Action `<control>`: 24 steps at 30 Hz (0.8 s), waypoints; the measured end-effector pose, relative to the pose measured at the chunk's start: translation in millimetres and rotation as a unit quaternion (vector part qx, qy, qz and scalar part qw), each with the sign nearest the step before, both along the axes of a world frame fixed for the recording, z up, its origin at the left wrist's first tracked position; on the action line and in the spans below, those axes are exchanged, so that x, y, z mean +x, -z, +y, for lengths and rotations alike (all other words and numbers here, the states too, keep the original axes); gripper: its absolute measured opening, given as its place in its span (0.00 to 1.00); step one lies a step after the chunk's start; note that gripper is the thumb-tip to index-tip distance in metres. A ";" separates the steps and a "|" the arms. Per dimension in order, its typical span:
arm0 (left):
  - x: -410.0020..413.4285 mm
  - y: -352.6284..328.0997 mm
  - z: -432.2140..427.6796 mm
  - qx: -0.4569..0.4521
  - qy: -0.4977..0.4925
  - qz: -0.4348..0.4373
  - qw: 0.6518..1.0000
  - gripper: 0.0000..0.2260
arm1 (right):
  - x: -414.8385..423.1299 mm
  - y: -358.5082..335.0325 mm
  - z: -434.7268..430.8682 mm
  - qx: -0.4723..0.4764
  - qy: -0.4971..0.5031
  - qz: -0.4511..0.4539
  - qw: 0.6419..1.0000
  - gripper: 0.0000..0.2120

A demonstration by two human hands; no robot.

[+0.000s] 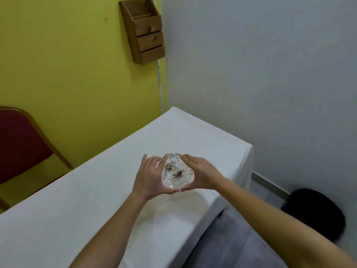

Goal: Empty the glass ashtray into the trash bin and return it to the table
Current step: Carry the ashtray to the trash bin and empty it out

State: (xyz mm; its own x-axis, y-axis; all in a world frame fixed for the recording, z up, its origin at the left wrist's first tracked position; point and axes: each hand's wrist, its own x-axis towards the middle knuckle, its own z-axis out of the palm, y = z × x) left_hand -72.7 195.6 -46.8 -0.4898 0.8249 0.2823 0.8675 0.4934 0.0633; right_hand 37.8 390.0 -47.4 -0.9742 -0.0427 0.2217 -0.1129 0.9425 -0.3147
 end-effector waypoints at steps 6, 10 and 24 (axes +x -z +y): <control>69.5 -14.4 137.1 0.015 0.111 -0.003 0.994 0.52 | 108.2 -18.9 110.8 0.018 0.074 0.052 0.996 0.50; 113.6 -11.9 218.3 0.013 0.189 0.004 0.982 0.54 | 182.3 -21.0 168.2 0.014 0.151 0.041 0.988 0.52; 258.9 -6.9 398.2 -0.016 0.432 -0.071 0.899 0.52 | 373.5 -8.3 255.4 0.002 0.395 0.018 0.918 0.53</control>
State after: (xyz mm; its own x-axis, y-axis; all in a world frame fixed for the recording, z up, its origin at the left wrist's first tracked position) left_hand 186.3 593.8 -39.9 0.3090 0.9209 0.2376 0.9116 -0.3580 0.2020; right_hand 411.2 645.4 -39.1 -0.6935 0.6739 0.2547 0.5968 0.7354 -0.3208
